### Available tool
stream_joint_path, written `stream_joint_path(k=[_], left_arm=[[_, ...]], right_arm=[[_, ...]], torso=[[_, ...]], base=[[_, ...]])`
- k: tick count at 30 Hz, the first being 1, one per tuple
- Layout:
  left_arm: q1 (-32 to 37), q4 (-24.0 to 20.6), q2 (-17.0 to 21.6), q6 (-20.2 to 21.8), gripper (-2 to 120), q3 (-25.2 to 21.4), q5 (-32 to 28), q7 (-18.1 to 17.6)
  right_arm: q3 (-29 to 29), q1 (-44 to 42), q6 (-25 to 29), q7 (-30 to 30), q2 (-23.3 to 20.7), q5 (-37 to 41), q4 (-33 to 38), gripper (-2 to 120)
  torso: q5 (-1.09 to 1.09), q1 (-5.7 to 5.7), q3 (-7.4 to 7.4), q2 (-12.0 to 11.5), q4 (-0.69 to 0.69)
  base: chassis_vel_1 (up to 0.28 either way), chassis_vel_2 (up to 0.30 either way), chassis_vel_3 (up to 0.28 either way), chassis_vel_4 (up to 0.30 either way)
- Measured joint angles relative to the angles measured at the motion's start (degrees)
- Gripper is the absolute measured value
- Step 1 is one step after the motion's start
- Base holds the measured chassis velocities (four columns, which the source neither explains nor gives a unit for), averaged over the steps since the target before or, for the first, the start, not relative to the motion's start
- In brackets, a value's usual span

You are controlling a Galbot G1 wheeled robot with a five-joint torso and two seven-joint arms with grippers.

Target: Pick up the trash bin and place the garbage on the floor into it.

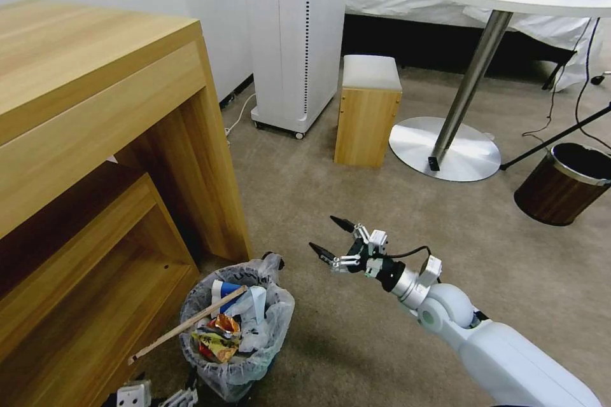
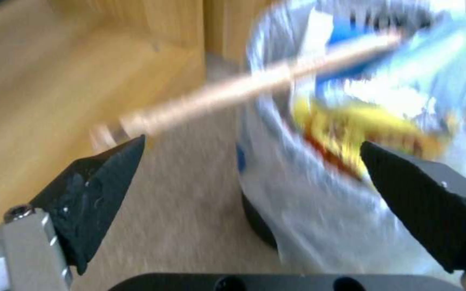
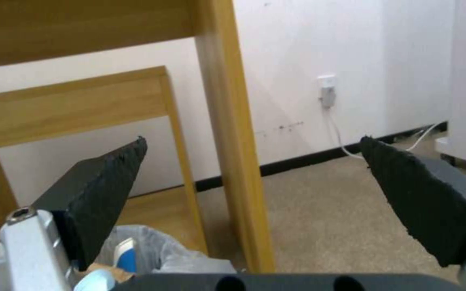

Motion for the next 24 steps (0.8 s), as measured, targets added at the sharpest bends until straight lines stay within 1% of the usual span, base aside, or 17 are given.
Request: stream_joint_path(k=[2,4,5,6,8,9,10,12,13,14,17,19,20,21,23,24], left_arm=[[-0.4,0.0,-0.62,-0.7,100,-0.84,0.76,0.29],[-0.88,0.85,-3.4,-3.08,100,-2.08,4.63,3.27],[-0.88,0.85,-3.4,-3.08,100,-2.08,4.63,3.27],[-1.26,1.69,-5.54,-5.27,100,-2.17,7.26,5.16],[-1.81,3.28,-9.21,-8.5,100,-2.06,11.79,7.66],[-1.81,3.28,-9.21,-8.5,100,-2.06,11.79,7.66],[-2.03,4.28,-11.04,-10.44,100,-1.49,14.04,8.68],[-2.24,5.63,-13.5,-13.19,100,-0.71,16.41,9.07],[-2.24,5.63,-13.5,-13.19,100,-0.71,16.41,9.07],[-2.69,5.95,-14.21,-14.46,100,-0.85,17.21,9.12],[-3.29,5.91,-14.92,-15.67,100,-1.22,17.83,9.2],[-4.1,5.73,-15.38,-16.35,100,-1.68,18.62,9.69],[-5.08,5.95,-15.73,-17.56,100,-2.24,19.85,10.51],[-5.08,5.95,-15.73,-17.56,100,-2.24,19.85,10.51],[-7.43,7.27,-16.99,-20.47,100,-2.96,23.85,12.75],[-8.6,7.53,-17.76,-20.81,100,-1.82,24.15,12.98]], right_arm=[[0.73,-0.54,0.0,0.01,0.18,-0.23,0.02,100],[2.55,-1.88,0.0,0.04,0.5,-0.47,0.29,100],[2.55,-1.88,0.0,0.04,0.5,-0.47,0.29,100],[3.41,-2.46,0.0,0.05,0.68,-0.51,0.47,100],[4.44,-3.35,-0.04,0.06,0.88,-0.54,0.74,100],[4.44,-3.35,-0.04,0.06,0.88,-0.54,0.74,100],[4.9,-3.8,-0.04,0.06,0.97,-0.58,0.79,100],[5.6,-4.36,-0.04,0.06,1.08,-0.66,0.85,100],[5.6,-4.36,-0.04,0.06,1.08,-0.66,0.85,100],[6.01,-4.51,-0.05,0.05,1.19,-0.68,0.85,100],[6.75,-4.76,-0.04,0.06,1.5,-0.82,0.85,100],[7.66,-5.19,0.0,0.27,1.95,-1.38,0.79,100],[8.38,-5.55,0.1,0.47,2.37,-1.9,0.75,100],[8.38,-5.55,0.1,0.47,2.37,-1.9,0.75,100],[11.32,-7.06,0.52,1.46,3.54,-4.23,0.92,100],[13.74,-8.3,0.8,2.94,4.5,-6.62,1.5,100]], torso=[[-0.01,0.0,0.0,0.0,-0.01],[0.0,0.0,0.0,0.0,-0.02],[0.0,0.0,0.0,0.0,-0.02],[-0.02,0.0,0.0,0.0,-0.02],[-0.01,0.0,0.0,0.0,0.0],[-0.01,0.0,0.0,0.0,0.0],[-0.01,0.0,0.0,0.0,0.0],[-0.02,0.0,0.0,0.0,0.0],[-0.02,0.0,0.0,0.0,0.0],[-0.01,0.0,0.0,0.0,0.0],[-0.03,0.0,0.0,0.0,0.0],[-0.02,0.0,0.0,0.0,0.0],[0.01,0.0,0.0,0.0,-0.01],[0.01,0.0,0.0,0.0,-0.01],[-0.03,0.0,0.0,0.0,-0.01],[-0.02,0.0,0.0,0.0,0.0]], base=[[0.0,0.0,0.0,0.0],[0.0,0.0,0.0,0.0],[0.0,0.0,0.0,0.0],[0.0,0.0,0.0,0.0],[0.0,0.0,0.0,0.0],[0.0,0.0,0.0,0.0],[0.0,0.0,0.0,0.0],[0.0,0.0,0.0,0.0],[0.0,0.0,0.0,0.0],[0.0,0.0,0.0,0.0],[0.0,0.0,0.0,0.0],[0.0,0.0,0.0,0.0],[0.0,0.0,0.0,0.0],[0.0,0.0,0.0,0.0],[0.0,0.0,0.0,0.0],[0.0,0.0,0.0,0.0]])
